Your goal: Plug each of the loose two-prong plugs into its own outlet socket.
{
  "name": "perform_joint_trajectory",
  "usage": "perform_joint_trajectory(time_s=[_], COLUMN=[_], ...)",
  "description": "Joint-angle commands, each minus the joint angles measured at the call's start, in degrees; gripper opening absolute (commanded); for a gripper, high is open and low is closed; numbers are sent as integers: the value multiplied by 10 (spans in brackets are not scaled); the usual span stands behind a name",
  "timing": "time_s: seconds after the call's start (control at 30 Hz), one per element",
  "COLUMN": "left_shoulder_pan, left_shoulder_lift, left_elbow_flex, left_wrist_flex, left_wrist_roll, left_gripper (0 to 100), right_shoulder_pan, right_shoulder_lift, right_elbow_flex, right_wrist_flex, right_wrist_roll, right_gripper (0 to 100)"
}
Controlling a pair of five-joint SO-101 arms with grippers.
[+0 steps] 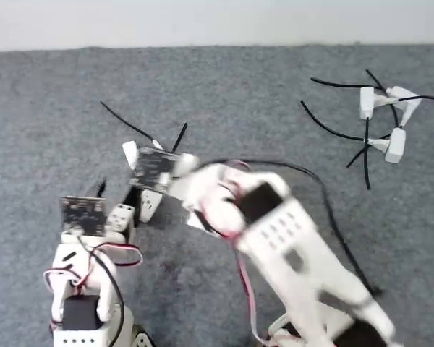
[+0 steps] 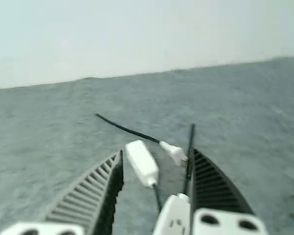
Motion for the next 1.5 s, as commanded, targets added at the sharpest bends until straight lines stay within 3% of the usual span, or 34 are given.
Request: perform_joint_trajectory(time_s=[0.0, 0.2, 0.47, 0.6, 0.93, 1.1, 1.3, 1.47], left_shoulder_pan=[-89, -156, -254, -292, -328, -328, -328, -328], left_shoulder_lift=[-1, -1, -1, -1, -4, -4, -3, -4], left_elbow_flex=[-58, -81, -109, -143, -162, -183, -260, -296], left_wrist_flex=[-17, -19, -49, -38, -38, -37, 22, 61], left_wrist_roll=[27, 35, 33, 14, 1, -32, -56, -62], left_gripper=[217, 217, 217, 217, 217, 217, 217, 217], right_shoulder_pan=[-30, -36, -89, -92, -109, -110, -107, -96], right_shoulder_lift=[153, 378, 641, 716, 738, 737, 730, 698], right_elbow_flex=[-184, -455, -796, -904, -885, -877, -875, -791], right_wrist_flex=[24, 111, 284, 287, 289, 290, 290, 290], right_wrist_roll=[94, 178, 364, 393, 480, 479, 481, 511], right_gripper=[9, 9, 9, 9, 9, 9, 9, 9])
